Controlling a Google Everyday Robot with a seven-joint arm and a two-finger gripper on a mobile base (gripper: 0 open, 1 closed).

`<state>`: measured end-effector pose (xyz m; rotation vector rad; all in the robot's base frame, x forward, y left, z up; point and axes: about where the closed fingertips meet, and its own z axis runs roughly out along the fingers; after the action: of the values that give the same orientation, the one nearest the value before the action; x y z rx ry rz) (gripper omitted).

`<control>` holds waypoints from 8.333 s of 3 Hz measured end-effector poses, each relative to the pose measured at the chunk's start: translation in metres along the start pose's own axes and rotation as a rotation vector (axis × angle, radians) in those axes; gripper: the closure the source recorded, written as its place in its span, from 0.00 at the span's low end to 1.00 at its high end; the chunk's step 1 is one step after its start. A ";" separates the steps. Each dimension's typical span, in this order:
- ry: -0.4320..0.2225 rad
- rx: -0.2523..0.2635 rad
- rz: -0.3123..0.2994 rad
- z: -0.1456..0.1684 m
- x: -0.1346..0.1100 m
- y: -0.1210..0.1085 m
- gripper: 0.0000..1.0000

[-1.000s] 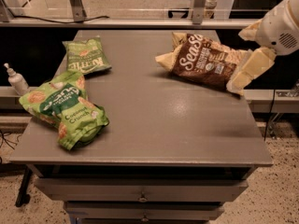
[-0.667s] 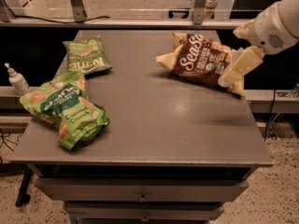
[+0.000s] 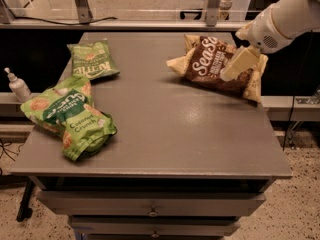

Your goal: Move brown chip bag near green rice chip bag

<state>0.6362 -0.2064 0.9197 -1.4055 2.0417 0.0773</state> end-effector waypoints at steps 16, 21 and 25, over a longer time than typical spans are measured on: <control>-0.011 -0.296 0.228 0.045 -0.213 0.216 1.00; -0.045 -0.276 0.273 0.055 -0.204 0.211 0.00; -0.360 -0.201 0.264 -0.062 -0.154 0.143 0.00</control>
Offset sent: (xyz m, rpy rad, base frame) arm 0.0280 0.0039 -0.0382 -0.0101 0.0877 -0.0596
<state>0.5173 -0.0446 1.0076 -1.1284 1.9374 0.6183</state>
